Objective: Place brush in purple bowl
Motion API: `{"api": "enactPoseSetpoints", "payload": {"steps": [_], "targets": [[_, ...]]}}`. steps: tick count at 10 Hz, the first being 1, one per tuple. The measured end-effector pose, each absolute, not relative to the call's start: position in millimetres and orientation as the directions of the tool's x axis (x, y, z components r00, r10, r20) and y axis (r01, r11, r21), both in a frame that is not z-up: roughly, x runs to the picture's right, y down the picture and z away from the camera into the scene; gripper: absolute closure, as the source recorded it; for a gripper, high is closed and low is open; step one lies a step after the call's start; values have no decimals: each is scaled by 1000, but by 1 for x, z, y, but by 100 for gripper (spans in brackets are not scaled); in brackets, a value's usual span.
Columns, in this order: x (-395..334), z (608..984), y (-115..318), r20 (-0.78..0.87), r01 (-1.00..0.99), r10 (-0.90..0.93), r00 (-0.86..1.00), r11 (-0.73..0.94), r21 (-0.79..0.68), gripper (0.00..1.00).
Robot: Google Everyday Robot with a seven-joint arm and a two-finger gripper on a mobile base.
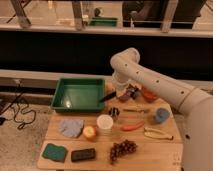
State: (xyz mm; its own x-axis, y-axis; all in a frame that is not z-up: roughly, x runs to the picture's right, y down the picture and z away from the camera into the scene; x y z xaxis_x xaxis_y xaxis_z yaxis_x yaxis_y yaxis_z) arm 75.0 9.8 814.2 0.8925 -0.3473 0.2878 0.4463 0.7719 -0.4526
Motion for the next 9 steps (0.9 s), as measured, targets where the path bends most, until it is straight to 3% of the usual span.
{"api": "enactPoseSetpoints", "payload": {"steps": [9], "targets": [[68, 828, 0, 293, 441, -338, 894, 778, -448, 100]]}}
